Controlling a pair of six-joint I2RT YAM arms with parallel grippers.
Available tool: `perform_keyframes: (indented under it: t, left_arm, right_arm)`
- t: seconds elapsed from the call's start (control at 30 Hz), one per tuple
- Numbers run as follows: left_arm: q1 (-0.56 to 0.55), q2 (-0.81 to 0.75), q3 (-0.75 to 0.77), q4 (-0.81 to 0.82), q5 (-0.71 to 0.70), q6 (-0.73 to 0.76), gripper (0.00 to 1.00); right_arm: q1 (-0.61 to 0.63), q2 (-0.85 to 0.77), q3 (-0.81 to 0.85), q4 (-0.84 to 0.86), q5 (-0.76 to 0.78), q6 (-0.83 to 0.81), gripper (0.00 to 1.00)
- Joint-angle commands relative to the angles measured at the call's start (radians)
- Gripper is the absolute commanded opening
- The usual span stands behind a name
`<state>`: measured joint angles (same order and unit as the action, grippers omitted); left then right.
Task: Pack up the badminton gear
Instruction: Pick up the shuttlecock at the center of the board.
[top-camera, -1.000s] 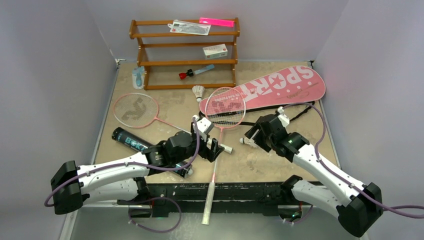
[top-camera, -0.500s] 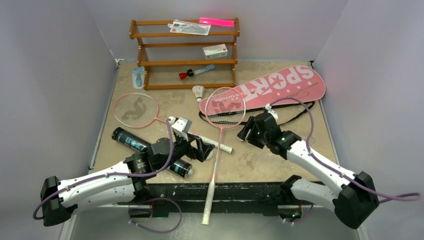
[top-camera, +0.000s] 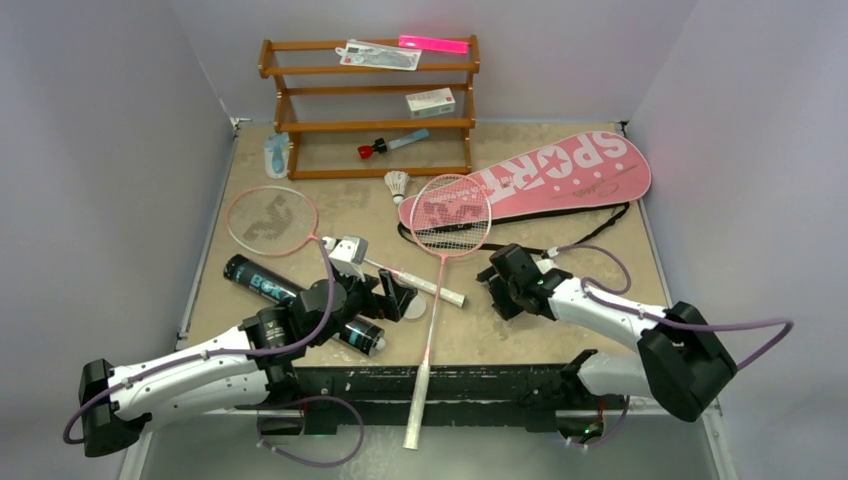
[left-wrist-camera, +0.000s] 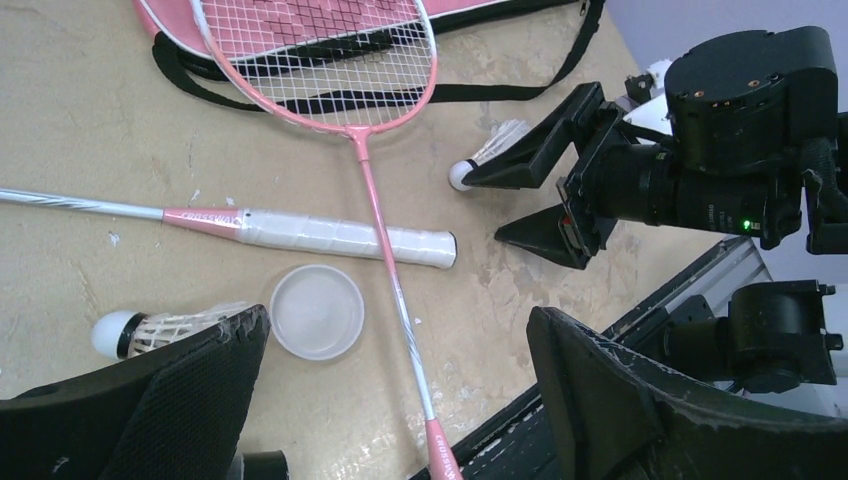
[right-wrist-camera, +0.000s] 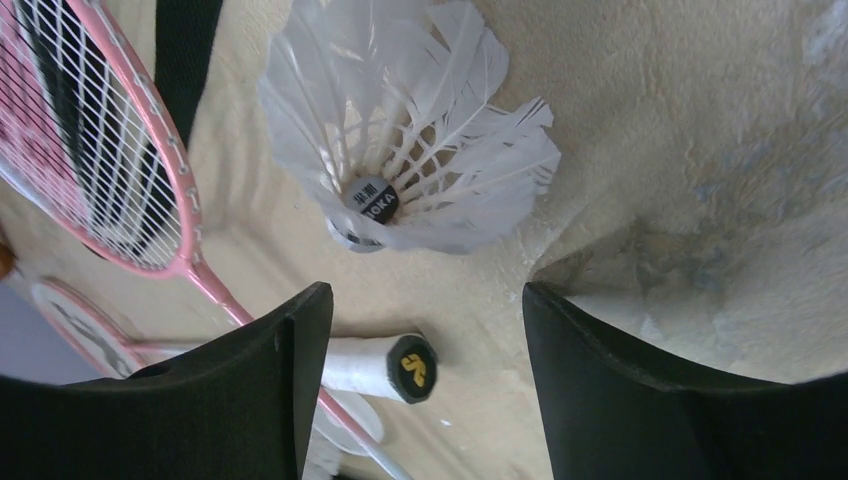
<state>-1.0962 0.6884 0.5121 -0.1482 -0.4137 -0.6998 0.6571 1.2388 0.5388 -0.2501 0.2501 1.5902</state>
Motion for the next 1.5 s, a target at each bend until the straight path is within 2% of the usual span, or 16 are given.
perform_keyframes:
  t: [0.0,0.13,0.27,0.5,0.6,0.73,0.77,0.83,0.87,0.9,1.0,1.1,1.17,1.3,1.47]
  left_arm:
    - [-0.002,0.000,0.008,-0.008,-0.001,-0.043,0.99]
    - [-0.002,0.011,0.024,-0.027,0.008,-0.032,0.99]
    - [-0.002,-0.007,0.050,-0.084,0.004,-0.019,0.99]
    - [-0.002,-0.081,0.029,-0.100,-0.017,-0.008,1.00]
    - [-0.002,-0.089,0.030,-0.108,-0.018,-0.001,1.00]
    - [-0.002,-0.090,0.042,-0.129,-0.023,0.011,1.00]
    - [-0.002,-0.090,0.046,-0.134,-0.023,0.016,1.00]
    - [-0.002,-0.092,0.054,-0.146,-0.028,0.023,1.00]
    - [-0.002,-0.096,0.059,-0.151,-0.030,0.027,1.00]
    - [-0.002,-0.098,0.061,-0.154,-0.031,0.031,1.00]
    - [-0.002,-0.117,0.070,-0.176,-0.035,0.028,1.00]
    - [-0.002,-0.135,0.078,-0.196,-0.023,0.031,1.00]
    - [-0.002,-0.139,0.081,-0.210,-0.007,0.035,1.00]
    - [-0.002,-0.127,0.092,-0.234,0.052,0.034,1.00]
    - [-0.001,-0.134,0.106,-0.260,0.008,-0.094,1.00]
  right_arm:
    - [0.047,0.040,0.062,-0.066,0.153,0.275,0.71]
    - [0.052,0.124,0.147,-0.207,0.230,0.354,0.70]
    - [0.052,0.167,0.182,-0.198,0.260,0.275,0.70]
    - [0.052,0.277,0.292,-0.319,0.297,0.350,0.66]
    - [0.052,0.347,0.344,-0.433,0.315,0.419,0.64]
    - [0.052,0.397,0.374,-0.473,0.331,0.423,0.61]
    - [0.052,0.404,0.379,-0.478,0.331,0.419,0.59]
    - [0.052,0.408,0.385,-0.483,0.330,0.388,0.39]
    - [0.052,0.403,0.388,-0.470,0.331,0.347,0.31]
    - [0.052,0.397,0.393,-0.452,0.331,0.281,0.29]
    - [0.052,0.368,0.426,-0.440,0.329,0.109,0.30]
    - [0.052,0.290,0.404,-0.319,0.301,-0.185,0.31]
    - [0.052,0.210,0.360,-0.166,0.241,-0.449,0.31]
    - [0.052,0.008,0.250,0.019,0.017,-0.882,0.30]
    - [0.053,-0.217,0.128,0.163,-0.399,-1.149,0.30]
